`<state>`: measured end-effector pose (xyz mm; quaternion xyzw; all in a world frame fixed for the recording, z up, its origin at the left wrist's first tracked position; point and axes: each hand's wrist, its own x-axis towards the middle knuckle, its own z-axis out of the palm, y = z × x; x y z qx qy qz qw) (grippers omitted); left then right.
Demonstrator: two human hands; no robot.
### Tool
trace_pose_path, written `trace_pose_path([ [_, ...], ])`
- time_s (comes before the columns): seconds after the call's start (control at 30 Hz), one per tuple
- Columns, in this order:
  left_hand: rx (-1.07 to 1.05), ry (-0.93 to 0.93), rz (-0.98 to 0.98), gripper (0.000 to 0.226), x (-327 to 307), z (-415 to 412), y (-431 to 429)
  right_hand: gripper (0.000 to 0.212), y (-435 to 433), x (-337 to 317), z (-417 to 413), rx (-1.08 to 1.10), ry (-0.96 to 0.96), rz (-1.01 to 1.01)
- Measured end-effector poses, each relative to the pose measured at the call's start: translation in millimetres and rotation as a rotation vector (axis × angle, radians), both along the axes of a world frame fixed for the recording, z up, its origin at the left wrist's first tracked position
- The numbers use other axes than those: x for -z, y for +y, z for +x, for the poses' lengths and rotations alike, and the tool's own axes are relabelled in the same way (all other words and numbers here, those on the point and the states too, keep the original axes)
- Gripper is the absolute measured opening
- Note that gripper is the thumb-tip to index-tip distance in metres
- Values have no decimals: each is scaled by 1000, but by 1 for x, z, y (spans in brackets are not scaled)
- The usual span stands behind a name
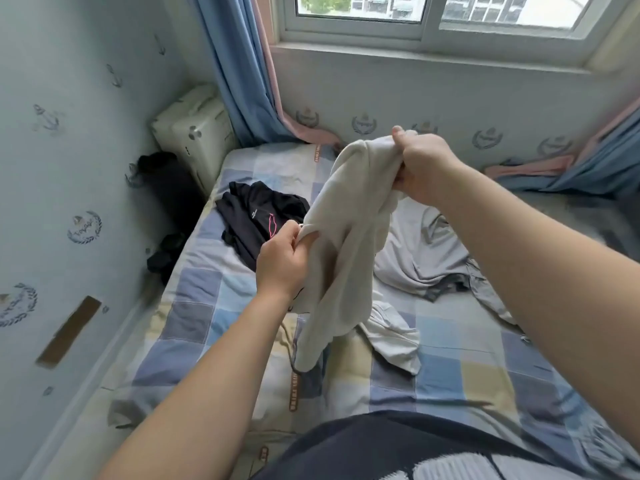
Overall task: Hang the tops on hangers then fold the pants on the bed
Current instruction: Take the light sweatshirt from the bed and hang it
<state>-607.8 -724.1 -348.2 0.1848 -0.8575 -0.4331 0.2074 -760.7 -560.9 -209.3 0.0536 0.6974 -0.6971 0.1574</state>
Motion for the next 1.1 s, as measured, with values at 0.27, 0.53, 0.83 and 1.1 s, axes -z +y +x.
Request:
trace_pose_path([
  [0.27, 120, 48, 214, 42, -36, -13, 13, 31, 59, 72, 54, -366, -9, 432],
  [0.53, 79, 103, 805, 31, -93, -32, 20, 93, 49, 156, 145, -418, 160, 536],
  [0.83, 3, 50, 1155, 34, -128, -35, 33, 55, 17, 128, 129, -263, 529, 465],
  [1.1, -161, 36, 1090, 40, -119, -34, -4, 28, 51, 93, 86, -384, 534, 579],
])
